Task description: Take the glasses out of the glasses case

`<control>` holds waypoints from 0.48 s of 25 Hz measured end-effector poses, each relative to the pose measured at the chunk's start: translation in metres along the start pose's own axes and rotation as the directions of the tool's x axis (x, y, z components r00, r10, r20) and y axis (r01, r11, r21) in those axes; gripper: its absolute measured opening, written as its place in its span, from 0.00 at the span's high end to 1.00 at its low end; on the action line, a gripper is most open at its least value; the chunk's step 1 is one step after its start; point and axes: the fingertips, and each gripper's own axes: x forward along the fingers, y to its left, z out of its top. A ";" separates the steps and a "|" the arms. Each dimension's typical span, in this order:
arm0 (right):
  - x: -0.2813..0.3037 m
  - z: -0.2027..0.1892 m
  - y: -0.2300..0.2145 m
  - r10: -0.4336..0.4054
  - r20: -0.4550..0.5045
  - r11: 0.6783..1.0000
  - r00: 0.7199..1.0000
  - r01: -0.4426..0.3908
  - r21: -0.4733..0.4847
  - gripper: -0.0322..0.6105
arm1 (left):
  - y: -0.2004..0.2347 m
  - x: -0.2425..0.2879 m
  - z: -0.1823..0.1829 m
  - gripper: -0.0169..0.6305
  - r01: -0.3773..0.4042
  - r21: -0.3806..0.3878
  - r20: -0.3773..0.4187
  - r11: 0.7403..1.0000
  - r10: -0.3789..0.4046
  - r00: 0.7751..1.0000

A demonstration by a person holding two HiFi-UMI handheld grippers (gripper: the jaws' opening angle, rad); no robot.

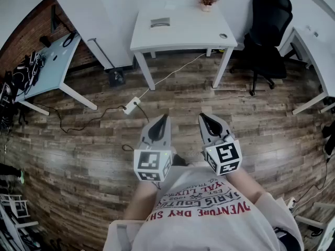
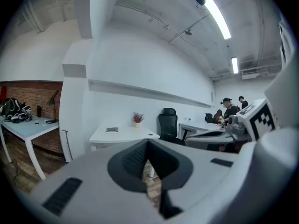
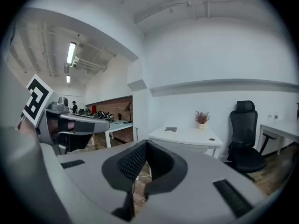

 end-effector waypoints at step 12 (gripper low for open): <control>-0.004 -0.007 -0.009 0.004 -0.020 0.999 1.000 -0.003 0.045 0.93 | -0.006 0.011 -0.004 0.98 0.006 -0.038 -0.004 0.999 -0.006 1.000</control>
